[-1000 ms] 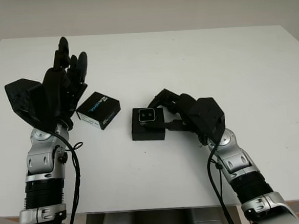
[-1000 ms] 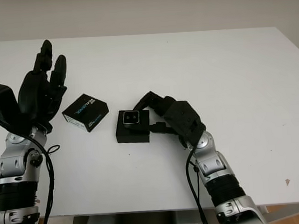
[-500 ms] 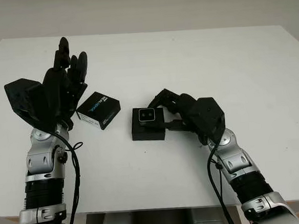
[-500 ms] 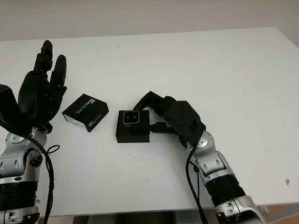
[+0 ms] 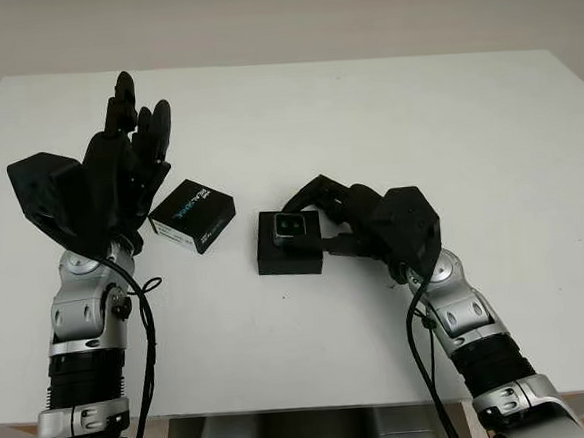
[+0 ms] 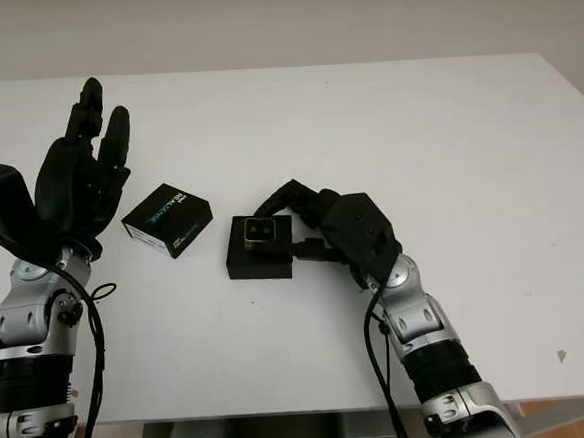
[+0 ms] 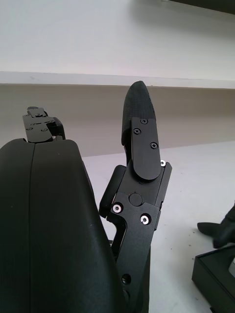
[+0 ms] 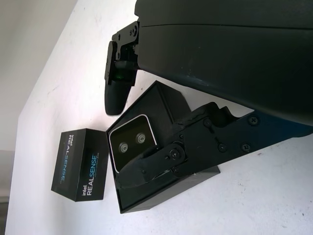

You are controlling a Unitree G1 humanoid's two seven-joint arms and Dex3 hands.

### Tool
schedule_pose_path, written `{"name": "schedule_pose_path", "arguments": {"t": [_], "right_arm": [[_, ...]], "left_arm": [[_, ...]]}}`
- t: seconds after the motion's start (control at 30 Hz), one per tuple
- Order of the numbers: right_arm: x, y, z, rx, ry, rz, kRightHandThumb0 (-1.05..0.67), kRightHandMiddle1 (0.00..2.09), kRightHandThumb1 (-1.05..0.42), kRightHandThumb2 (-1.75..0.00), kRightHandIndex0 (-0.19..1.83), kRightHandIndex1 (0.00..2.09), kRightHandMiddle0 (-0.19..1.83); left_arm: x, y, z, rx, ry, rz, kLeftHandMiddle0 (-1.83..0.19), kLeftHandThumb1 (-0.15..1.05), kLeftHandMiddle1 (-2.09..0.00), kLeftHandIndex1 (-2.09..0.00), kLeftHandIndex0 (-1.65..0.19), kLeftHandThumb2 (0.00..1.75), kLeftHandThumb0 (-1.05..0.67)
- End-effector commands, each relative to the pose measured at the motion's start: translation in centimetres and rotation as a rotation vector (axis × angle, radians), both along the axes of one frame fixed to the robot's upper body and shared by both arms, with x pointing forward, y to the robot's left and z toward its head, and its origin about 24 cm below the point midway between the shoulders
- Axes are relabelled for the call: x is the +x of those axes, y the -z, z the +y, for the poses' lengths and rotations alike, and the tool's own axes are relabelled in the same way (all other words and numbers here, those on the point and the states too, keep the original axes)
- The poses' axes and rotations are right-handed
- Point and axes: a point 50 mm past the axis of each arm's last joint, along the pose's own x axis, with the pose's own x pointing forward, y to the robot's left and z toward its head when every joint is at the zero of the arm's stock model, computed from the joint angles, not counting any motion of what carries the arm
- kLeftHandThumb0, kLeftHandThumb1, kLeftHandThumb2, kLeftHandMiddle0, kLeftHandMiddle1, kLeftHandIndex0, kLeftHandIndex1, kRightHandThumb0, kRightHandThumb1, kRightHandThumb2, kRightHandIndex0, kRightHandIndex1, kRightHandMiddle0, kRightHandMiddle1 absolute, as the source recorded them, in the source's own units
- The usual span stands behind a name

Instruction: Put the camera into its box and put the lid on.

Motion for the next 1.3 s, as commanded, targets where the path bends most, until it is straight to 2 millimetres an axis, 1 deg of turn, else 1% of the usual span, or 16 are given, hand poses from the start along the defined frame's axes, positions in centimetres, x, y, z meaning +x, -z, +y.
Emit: {"name": "schedule_pose_path", "arguments": {"t": [0.0, 0.03, 0.17, 0.33, 0.53, 0.63, 0.7, 0.77, 0.8, 0.83, 0.9, 0.93, 1.07, 1.27], "right_arm": [[0.1, -0.2, -0.4, -0.007, 0.008, 0.004, -0.61, 0.8, -0.9, -0.05, -0.04, 0.03, 0.07], [0.1, -0.1, -0.4, -0.005, 0.007, 0.005, -0.61, 0.79, -0.89, -0.05, -0.05, 0.03, 0.07], [0.0, -0.2, -0.4, -0.004, 0.012, 0.005, -0.59, 0.62, -0.88, -0.05, -0.08, 0.04, 0.09], [0.0, -0.3, -0.5, 0.008, 0.024, 0.001, -0.57, 0.49, -0.87, -0.05, -0.09, 0.05, 0.13], [0.0, -0.4, -0.6, 0.02, 0.037, -0.015, -0.57, 0.46, -0.86, -0.05, -0.08, 0.06, 0.18], [-0.1, -0.8, -0.7, -0.013, 0.043, -0.065, -0.58, 0.47, -0.87, -0.05, -0.06, 0.07, 0.21], [-0.2, -1.1, -0.7, -0.056, 0.047, -0.117, -0.6, 0.5, -0.87, -0.05, -0.02, 0.08, 0.26], [-0.4, -1.4, -0.7, -0.097, 0.048, -0.192, -0.61, 0.59, -0.86, -0.05, 0.04, 0.09, 0.27], [-0.7, -1.7, -0.7, -0.127, 0.046, -0.246, -0.61, 0.65, -0.86, -0.05, 0.07, 0.1, 0.27], [-0.9, -2.0, -0.6, -0.151, 0.043, -0.295, -0.59, 0.79, -0.86, -0.05, 0.12, 0.1, 0.25], [-1.4, -2.4, -0.5, -0.193, 0.034, -0.374, -0.57, 0.95, -0.86, -0.05, 0.17, 0.1, 0.22], [-1.6, -2.5, -0.5, -0.21, 0.031, -0.407, -0.57, 0.98, -0.86, -0.05, 0.18, 0.1, 0.22], [-2.1, -3.2, -0.7, -0.265, 0.031, -0.494, -0.56, 1.03, -0.85, -0.05, 0.22, 0.11, 0.23], [-2.5, -3.8, -1.1, -0.31, 0.035, -0.558, -0.57, 1.04, -0.86, -0.05, 0.25, 0.11, 0.23]], "left_arm": [[-0.1, -0.3, 0.1, -0.004, 0.001, -0.013, 0.15, 1.05, -0.05, -0.05, 0.18, 0.43, -0.62], [-0.1, -0.3, 0.1, -0.005, 0.002, -0.013, 0.15, 1.05, -0.05, -0.05, 0.18, 0.43, -0.62], [-0.1, -0.3, 0.1, -0.008, 0.004, -0.015, 0.16, 1.05, -0.05, -0.05, 0.18, 0.43, -0.61], [-0.1, -0.2, 0.1, -0.002, 0.008, -0.015, 0.16, 1.05, -0.05, -0.05, 0.18, 0.43, -0.62], [-0.1, -0.2, 0.0, 0.0, 0.006, -0.015, 0.16, 1.05, -0.06, -0.06, 0.17, 0.43, -0.62], [-0.1, -0.2, 0.0, -0.002, 0.006, -0.015, 0.16, 1.05, -0.05, -0.06, 0.17, 0.43, -0.62], [-0.1, -0.2, -0.1, -0.001, 0.008, -0.014, 0.16, 1.05, -0.05, -0.05, 0.18, 0.42, -0.63], [-0.1, -0.2, 0.0, 0.005, 0.009, -0.014, 0.16, 1.05, -0.05, -0.05, 0.18, 0.42, -0.63], [-0.1, -0.2, 0.0, 0.002, 0.009, -0.014, 0.16, 1.05, -0.05, -0.05, 0.18, 0.43, -0.63], [-0.1, -0.2, 0.0, -0.002, 0.008, -0.014, 0.16, 1.05, -0.05, -0.05, 0.18, 0.43, -0.63], [-0.1, -0.2, 0.0, -0.006, 0.007, -0.014, 0.16, 1.05, -0.05, -0.05, 0.18, 0.42, -0.62], [-0.1, -0.2, 0.0, -0.009, 0.008, -0.014, 0.16, 1.05, -0.05, -0.05, 0.18, 0.42, -0.62], [-0.1, -0.2, -0.1, -0.008, 0.009, -0.013, 0.16, 1.05, -0.05, -0.05, 0.18, 0.42, -0.62], [-0.1, -0.3, -0.1, -0.018, 0.007, -0.015, 0.16, 1.05, -0.05, -0.05, 0.18, 0.42, -0.62]]}}
